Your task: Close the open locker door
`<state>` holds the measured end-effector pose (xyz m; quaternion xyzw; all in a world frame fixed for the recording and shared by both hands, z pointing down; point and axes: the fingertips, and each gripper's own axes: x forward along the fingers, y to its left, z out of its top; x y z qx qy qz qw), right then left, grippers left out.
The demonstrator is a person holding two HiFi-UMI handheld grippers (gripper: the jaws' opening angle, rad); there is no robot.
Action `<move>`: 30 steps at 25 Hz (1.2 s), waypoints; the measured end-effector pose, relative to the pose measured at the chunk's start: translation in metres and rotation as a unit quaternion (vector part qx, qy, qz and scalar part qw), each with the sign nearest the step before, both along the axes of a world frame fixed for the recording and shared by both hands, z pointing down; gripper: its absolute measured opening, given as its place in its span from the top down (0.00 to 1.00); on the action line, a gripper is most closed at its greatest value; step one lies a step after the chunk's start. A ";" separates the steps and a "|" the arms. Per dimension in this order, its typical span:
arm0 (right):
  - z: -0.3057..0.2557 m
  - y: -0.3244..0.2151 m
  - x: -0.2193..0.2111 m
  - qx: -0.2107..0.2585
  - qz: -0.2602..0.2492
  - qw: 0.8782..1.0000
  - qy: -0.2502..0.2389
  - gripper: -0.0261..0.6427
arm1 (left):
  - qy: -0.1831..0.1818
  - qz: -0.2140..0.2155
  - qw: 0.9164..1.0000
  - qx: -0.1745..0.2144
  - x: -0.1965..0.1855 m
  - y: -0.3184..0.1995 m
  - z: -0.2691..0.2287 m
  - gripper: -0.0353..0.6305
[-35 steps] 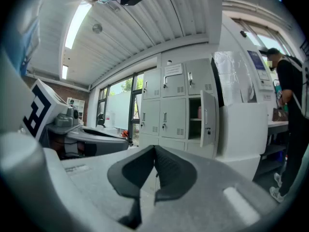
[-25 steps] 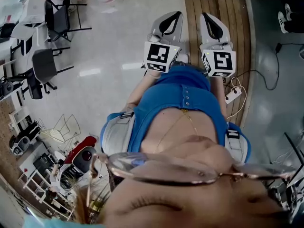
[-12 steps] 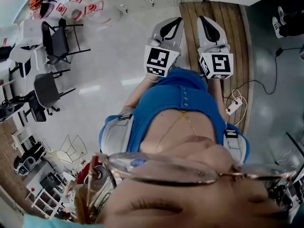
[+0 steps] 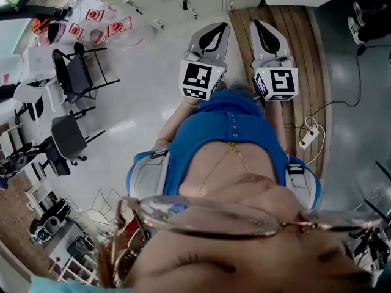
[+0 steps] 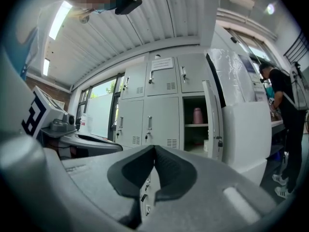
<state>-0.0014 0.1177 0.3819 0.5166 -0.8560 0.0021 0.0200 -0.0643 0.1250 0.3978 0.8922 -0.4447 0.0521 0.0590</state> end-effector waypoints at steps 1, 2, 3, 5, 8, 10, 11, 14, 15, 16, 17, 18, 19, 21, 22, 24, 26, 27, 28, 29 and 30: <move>0.001 -0.003 -0.001 -0.002 0.003 1.000 0.000 0.96 | 0.003 -0.001 1.000 -0.002 -0.003 -0.003 0.001 0.95; 0.002 -0.006 -0.001 -0.003 0.007 1.000 -0.001 0.96 | 0.006 -0.001 1.000 -0.005 -0.005 -0.006 0.002 0.95; 0.002 -0.008 -0.001 -0.005 0.010 1.000 -0.001 0.96 | 0.009 -0.001 1.000 -0.007 -0.006 -0.008 0.003 0.95; 0.002 -0.015 0.002 -0.006 0.014 1.000 -0.001 0.96 | 0.014 0.000 1.000 -0.011 -0.006 -0.013 0.004 0.95; 0.002 -0.025 0.004 -0.007 0.012 1.000 -0.002 0.96 | 0.015 0.001 1.000 -0.015 -0.004 -0.023 0.007 0.95; 0.002 -0.034 0.002 -0.007 0.006 1.000 -0.003 0.96 | 0.017 0.000 1.000 -0.017 -0.003 -0.033 0.007 0.95; 0.003 -0.040 0.000 -0.007 0.002 1.000 -0.003 0.96 | 0.017 -0.002 1.000 -0.017 -0.003 -0.038 0.007 0.95; 0.002 -0.058 -0.001 -0.003 -0.009 1.000 -0.003 0.96 | 0.017 -0.004 1.000 -0.014 0.001 -0.056 0.006 0.95; 0.000 -0.065 0.000 -0.001 -0.012 1.000 -0.003 0.96 | 0.016 -0.004 1.000 -0.014 0.003 -0.062 0.006 0.95; -0.002 -0.072 0.002 0.001 -0.015 1.000 -0.003 0.96 | 0.013 -0.004 1.000 -0.014 0.006 -0.070 0.006 0.95; -0.005 -0.080 0.003 0.004 -0.018 1.000 -0.003 0.96 | 0.010 -0.005 1.000 -0.015 0.008 -0.078 0.005 0.95; -0.009 -0.089 0.005 0.006 -0.021 1.000 -0.004 0.96 | 0.009 -0.006 1.000 -0.014 0.010 -0.088 0.003 0.95; -0.013 -0.099 0.007 0.010 -0.025 1.000 -0.004 0.96 | 0.011 -0.007 1.000 -0.010 0.014 -0.098 -0.001 0.95; -0.018 -0.116 0.012 0.016 -0.032 0.999 -0.006 0.96 | 0.017 -0.009 1.000 0.000 0.021 -0.118 -0.008 0.95; -0.020 -0.125 0.013 0.017 -0.035 0.999 -0.006 0.96 | 0.019 -0.011 1.000 0.003 0.025 -0.128 -0.010 0.95; -0.020 -0.141 0.017 0.018 -0.042 0.999 -0.005 0.96 | 0.021 -0.014 1.000 0.000 0.032 -0.145 -0.012 0.95; -0.022 -0.156 0.021 0.020 -0.047 0.999 -0.006 0.96 | 0.020 -0.013 1.000 0.000 0.040 -0.159 -0.014 0.95; -0.024 -0.162 0.024 0.020 -0.048 0.999 -0.007 0.96 | 0.019 -0.013 1.000 0.001 0.044 -0.165 -0.015 0.95; -0.025 -0.168 0.027 0.021 -0.048 0.999 -0.008 0.96 | 0.018 -0.012 1.000 0.002 0.048 -0.171 -0.015 0.95; -0.026 -0.173 0.031 0.021 -0.049 0.999 -0.009 0.96 | 0.017 -0.012 1.000 0.002 0.052 -0.175 -0.015 0.95; -0.027 -0.177 0.035 0.022 -0.048 0.999 -0.009 0.96 | 0.017 -0.011 1.000 0.002 0.056 -0.179 -0.015 0.95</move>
